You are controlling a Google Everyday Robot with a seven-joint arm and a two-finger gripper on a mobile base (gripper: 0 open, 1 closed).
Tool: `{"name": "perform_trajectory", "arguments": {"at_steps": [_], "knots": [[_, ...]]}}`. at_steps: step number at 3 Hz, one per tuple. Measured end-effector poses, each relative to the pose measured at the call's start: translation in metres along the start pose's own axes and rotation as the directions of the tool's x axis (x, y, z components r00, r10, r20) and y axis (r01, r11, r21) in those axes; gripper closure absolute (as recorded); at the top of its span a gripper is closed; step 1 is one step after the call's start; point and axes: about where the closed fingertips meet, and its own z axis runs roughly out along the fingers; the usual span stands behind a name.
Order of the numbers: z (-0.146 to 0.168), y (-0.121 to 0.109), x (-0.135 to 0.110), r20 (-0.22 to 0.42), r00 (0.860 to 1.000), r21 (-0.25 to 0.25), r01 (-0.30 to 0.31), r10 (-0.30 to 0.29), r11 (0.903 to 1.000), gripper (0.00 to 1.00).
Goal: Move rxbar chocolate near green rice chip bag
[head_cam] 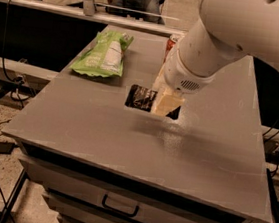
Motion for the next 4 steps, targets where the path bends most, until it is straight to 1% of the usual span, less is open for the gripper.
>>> {"name": "perform_trajectory", "arguments": {"at_steps": [1,2,3,4], "knots": [[0.004,-0.034,0.0,0.026,0.999,0.133,0.029,-0.033,0.9907,1.0],[0.009,-0.078,-0.007,0.083,0.994,0.258,0.048,-0.072,0.9649,1.0],[0.019,-0.114,-0.013,0.188,0.979,0.305,0.025,-0.086,0.9519,1.0],[0.043,-0.147,-0.036,0.386,0.922,0.253,-0.065,-0.039,0.9654,1.0]]}}
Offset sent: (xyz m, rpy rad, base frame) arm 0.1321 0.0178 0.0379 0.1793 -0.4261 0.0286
